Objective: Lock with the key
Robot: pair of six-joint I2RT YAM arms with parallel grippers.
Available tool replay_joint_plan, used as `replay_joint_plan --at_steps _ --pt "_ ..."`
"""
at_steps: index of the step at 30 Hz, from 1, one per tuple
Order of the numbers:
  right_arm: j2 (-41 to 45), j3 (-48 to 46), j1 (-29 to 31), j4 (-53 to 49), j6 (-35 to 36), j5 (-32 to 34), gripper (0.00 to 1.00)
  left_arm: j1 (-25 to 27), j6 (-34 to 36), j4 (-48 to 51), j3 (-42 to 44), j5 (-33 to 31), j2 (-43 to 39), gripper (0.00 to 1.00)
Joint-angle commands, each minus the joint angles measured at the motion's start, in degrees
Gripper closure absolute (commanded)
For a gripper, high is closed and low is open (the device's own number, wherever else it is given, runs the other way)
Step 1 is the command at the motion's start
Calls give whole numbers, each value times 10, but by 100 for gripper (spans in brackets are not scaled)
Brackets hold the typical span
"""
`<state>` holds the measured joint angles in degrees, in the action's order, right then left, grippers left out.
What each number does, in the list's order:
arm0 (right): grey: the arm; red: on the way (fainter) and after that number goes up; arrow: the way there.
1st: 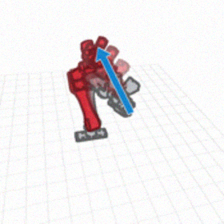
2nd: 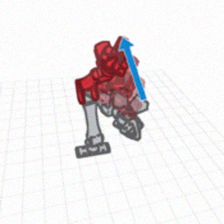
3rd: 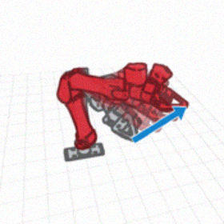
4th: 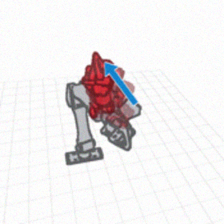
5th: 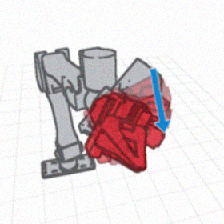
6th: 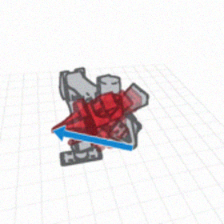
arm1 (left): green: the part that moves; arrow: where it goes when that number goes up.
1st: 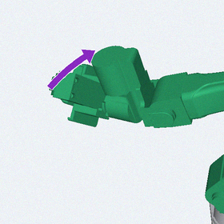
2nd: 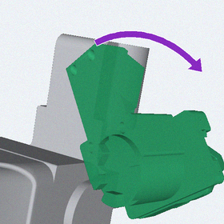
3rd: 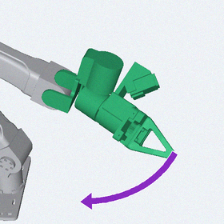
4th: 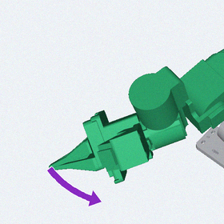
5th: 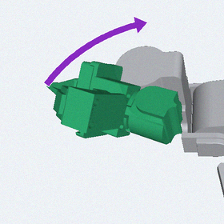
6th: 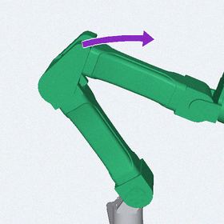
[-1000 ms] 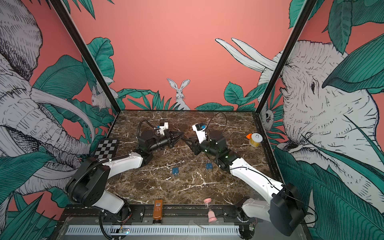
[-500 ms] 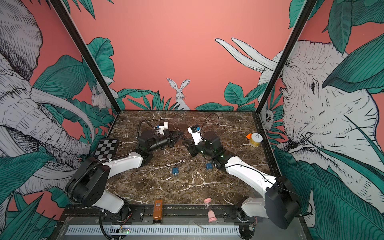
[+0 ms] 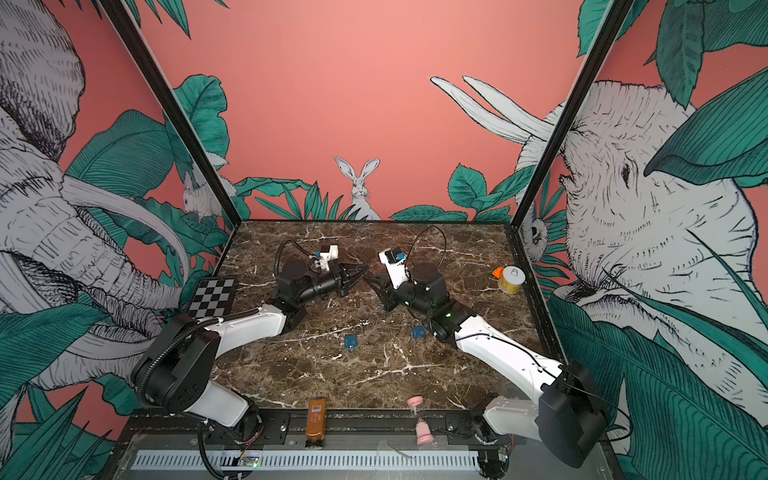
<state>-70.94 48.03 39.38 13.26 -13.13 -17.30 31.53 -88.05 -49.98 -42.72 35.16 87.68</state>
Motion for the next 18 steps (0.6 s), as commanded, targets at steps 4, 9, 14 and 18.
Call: replay_joint_plan --at_steps 4,9,14,18 --pt "-16 6 0 31 8 -5 72 3 -4 -23 -10 13 -29 100" --pt "-34 16 1 35 5 -18 72 3 -6 -24 -7 12 -30 100" --pt "-36 11 2 43 0 -11 73 3 -7 -26 -9 13 -29 100" --pt "-34 11 2 47 -1 -11 74 3 -7 -26 -8 13 -29 100"
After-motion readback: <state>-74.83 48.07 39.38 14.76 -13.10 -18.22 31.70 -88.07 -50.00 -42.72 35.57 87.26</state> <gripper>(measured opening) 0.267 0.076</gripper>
